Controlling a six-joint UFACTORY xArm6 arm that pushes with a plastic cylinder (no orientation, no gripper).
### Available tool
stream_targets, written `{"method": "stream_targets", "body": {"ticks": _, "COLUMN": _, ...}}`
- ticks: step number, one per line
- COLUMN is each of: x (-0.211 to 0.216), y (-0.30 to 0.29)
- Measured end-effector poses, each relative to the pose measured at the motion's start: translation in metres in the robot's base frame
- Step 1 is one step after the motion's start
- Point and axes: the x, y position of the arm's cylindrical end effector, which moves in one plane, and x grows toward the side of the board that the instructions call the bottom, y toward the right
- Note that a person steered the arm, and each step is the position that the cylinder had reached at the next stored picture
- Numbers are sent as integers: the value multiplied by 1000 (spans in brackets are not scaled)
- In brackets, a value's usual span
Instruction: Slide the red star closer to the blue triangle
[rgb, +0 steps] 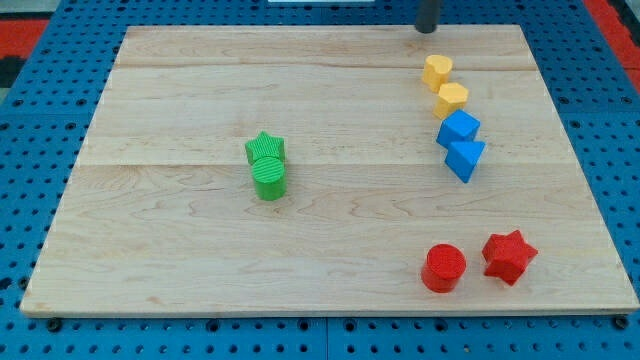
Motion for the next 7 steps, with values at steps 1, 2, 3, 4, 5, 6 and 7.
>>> {"method": "stream_targets", "body": {"ticks": 1, "x": 59, "y": 48}}
{"method": "stream_targets", "body": {"ticks": 2, "x": 152, "y": 76}}
{"method": "stream_targets", "body": {"ticks": 3, "x": 235, "y": 84}}
{"method": "stream_targets", "body": {"ticks": 4, "x": 321, "y": 88}}
{"method": "stream_targets", "body": {"ticks": 5, "x": 372, "y": 62}}
{"method": "stream_targets", "body": {"ticks": 6, "x": 407, "y": 62}}
{"method": "stream_targets", "body": {"ticks": 7, "x": 412, "y": 42}}
